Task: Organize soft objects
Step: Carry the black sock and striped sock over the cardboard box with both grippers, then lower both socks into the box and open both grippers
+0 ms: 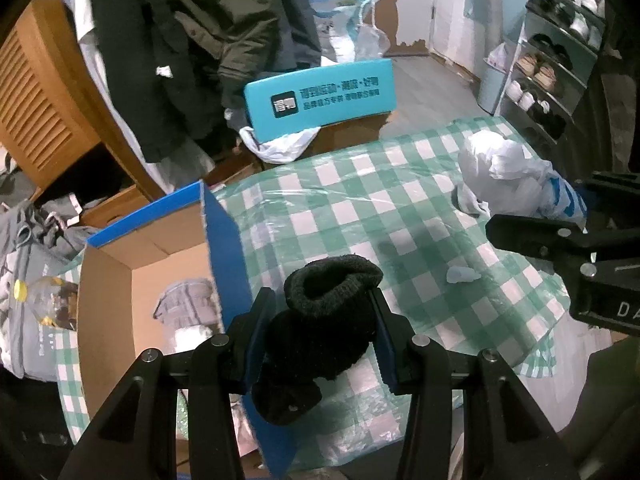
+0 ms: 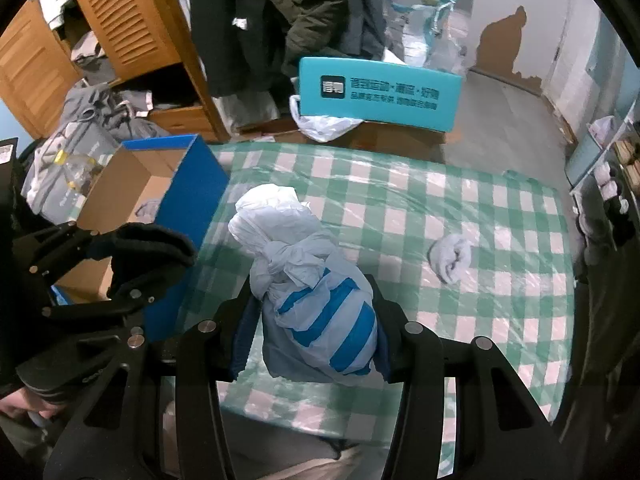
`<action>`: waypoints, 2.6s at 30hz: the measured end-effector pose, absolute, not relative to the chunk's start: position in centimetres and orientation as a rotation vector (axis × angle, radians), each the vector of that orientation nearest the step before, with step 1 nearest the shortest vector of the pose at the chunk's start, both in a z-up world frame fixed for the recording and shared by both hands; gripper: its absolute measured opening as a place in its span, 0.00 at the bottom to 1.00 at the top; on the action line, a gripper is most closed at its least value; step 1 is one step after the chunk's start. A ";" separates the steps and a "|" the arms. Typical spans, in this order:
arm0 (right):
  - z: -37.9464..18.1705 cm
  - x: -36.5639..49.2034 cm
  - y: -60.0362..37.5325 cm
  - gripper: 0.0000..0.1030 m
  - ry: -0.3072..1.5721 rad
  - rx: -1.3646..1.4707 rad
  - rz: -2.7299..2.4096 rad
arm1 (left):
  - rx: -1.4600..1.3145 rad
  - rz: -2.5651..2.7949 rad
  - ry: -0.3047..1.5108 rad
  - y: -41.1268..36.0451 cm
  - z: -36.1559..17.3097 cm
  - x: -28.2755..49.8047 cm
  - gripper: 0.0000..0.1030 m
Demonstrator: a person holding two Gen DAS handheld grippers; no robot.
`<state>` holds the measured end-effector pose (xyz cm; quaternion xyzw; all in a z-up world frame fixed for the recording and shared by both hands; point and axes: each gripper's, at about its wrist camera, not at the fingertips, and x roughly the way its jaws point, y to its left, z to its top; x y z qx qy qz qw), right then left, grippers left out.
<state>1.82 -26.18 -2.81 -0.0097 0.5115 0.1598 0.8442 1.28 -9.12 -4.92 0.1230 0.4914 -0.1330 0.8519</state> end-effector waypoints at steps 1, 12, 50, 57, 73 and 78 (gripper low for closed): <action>-2.7 1.8 -25.9 0.47 1.078 -0.023 0.341 | 0.254 -0.277 1.033 -8.9 -4.8 1.2 0.46; -1.8 1.8 -22.1 0.47 1.063 -0.052 0.394 | 0.212 -0.248 1.011 -5.8 -3.8 0.8 0.46; -3.6 2.8 -6.2 0.47 1.137 -0.135 0.590 | 0.056 -0.041 1.040 8.9 -5.4 -0.2 0.46; -4.4 3.2 -4.4 0.47 1.160 -0.136 0.606 | 0.026 -0.014 1.057 10.7 -6.1 0.0 0.46; -4.3 4.1 -3.0 0.57 1.139 -0.117 0.619 | 0.003 0.067 1.079 12.6 -6.7 0.4 0.64; -3.9 4.3 -3.7 0.57 1.129 -0.101 0.606 | 0.000 0.076 1.068 12.7 -6.4 0.4 0.73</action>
